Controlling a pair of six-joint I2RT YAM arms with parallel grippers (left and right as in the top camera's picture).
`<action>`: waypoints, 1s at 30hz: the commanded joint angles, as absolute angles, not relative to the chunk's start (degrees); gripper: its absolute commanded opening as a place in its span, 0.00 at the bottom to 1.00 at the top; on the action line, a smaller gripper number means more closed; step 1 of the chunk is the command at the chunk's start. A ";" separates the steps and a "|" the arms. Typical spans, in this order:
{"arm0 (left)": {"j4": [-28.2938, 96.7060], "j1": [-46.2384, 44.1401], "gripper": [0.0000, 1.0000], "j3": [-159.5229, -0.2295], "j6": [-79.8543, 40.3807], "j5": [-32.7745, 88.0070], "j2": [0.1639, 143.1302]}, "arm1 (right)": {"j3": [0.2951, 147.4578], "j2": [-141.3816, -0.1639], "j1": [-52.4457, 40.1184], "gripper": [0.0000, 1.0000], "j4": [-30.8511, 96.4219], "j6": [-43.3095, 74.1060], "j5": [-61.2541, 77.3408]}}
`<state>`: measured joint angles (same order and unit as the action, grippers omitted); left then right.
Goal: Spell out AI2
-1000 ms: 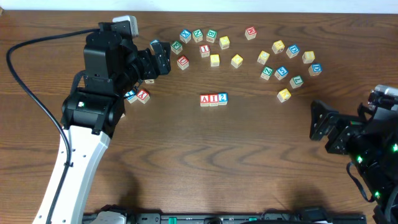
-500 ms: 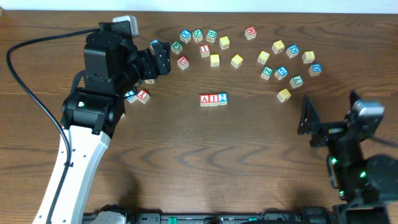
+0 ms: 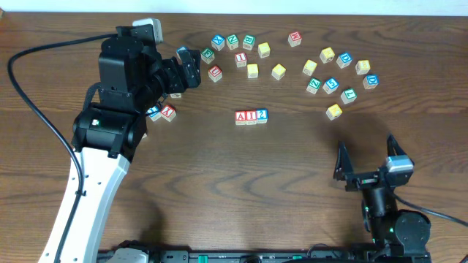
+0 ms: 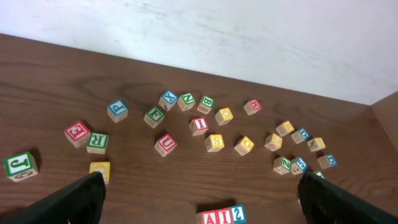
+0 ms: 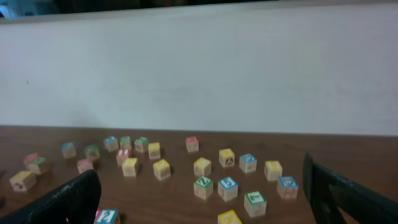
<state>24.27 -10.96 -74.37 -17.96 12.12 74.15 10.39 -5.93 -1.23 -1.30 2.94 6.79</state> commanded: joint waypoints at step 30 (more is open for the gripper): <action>24.43 -10.94 0.98 -75.02 -17.41 12.45 74.26 | 0.30 -0.27 -0.84 0.99 3.60 3.11 9.19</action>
